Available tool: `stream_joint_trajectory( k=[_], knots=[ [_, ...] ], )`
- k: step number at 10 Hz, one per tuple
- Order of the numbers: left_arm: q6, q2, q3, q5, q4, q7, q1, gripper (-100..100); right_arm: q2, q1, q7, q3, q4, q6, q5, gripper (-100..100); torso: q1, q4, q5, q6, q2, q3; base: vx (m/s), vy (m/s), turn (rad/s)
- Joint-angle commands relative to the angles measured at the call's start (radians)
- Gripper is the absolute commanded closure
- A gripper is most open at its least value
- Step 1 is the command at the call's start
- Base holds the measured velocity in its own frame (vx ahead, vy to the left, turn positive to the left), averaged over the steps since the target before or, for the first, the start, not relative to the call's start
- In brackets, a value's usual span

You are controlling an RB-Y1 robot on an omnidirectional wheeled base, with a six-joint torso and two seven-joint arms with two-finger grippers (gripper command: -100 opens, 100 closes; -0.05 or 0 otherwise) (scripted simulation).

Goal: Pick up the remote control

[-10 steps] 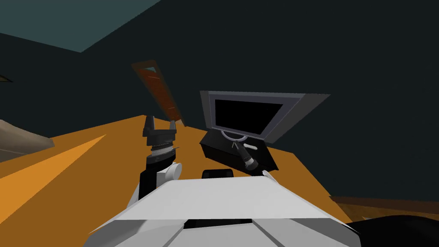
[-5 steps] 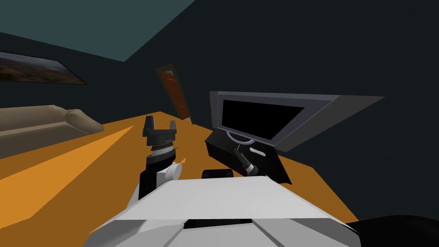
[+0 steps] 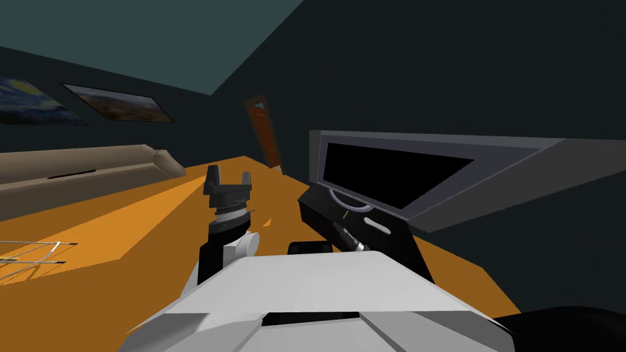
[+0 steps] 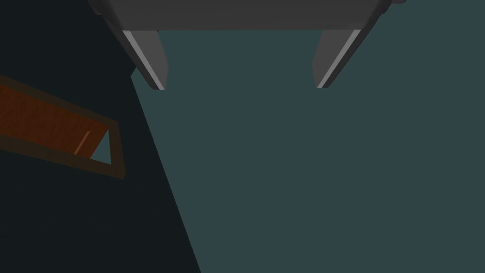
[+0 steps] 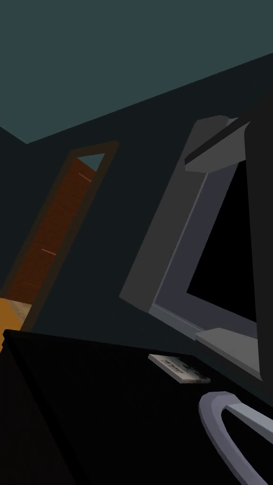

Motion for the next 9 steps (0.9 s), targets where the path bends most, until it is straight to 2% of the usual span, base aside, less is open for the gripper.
stream_joint_trajectory(
  k=[1, 2, 3, 5, 6, 8, 9],
  knots=[
    [0.000, 0.000, 0.000, 0.000, 0.000, 0.000, 0.000, 0, -0.032, -0.005, -0.001, 0.028, 0.050, 0.003, 0.024, -100, 0.000, 0.000, 0.000, 0.000, 0.000, 0.000, 0.006, -0.014, 0.363],
    [0.000, 0.000, 0.000, 0.000, 0.000, 0.000, 0.000, 0, -0.032, -0.005, -0.001, 0.028, 0.081, 0.003, 0.024, -100, 0.000, 0.000, 0.000, -0.001, 0.000, 0.000, 0.012, -0.028, 0.275],
    [0.000, 0.000, 0.000, 0.000, 0.000, 0.000, 0.000, 0, -0.063, -0.006, 0.001, 0.052, 0.109, 0.003, 0.048, -100, -0.001, 0.000, 0.000, 0.000, 0.000, 0.000, 0.009, -0.041, 0.320],
    [0.000, 0.000, 0.000, 0.000, 0.000, 0.000, 0.000, 0, -0.063, -0.006, 0.001, 0.052, 0.152, 0.003, 0.048, -100, -0.002, 0.000, 0.000, 0.000, 0.000, 0.000, 0.001, -0.033, 0.149],
    [0.000, 0.000, 0.000, 0.000, 0.000, 0.000, 0.000, 0, -0.092, -0.009, 0.003, 0.075, 0.195, 0.004, 0.073, -100, -0.001, 0.000, 0.000, 0.000, 0.000, 0.000, 0.002, -0.027, 0.353],
    [0.000, 0.000, 0.000, 0.000, 0.000, 0.000, 0.000, 0, -0.092, -0.009, 0.003, 0.075, 0.225, 0.004, 0.073, -100, -0.002, 0.000, 0.000, 0.000, 0.000, 0.000, 0.000, -0.034, 0.138],
    [0.000, 0.000, 0.000, 0.000, 0.000, 0.000, 0.000, 0, -0.120, -0.011, 0.007, 0.096, 0.263, 0.006, 0.098, -100, -0.001, 0.000, 0.000, 0.000, 0.000, 0.000, -0.002, -0.036, 0.326]
  ],
)
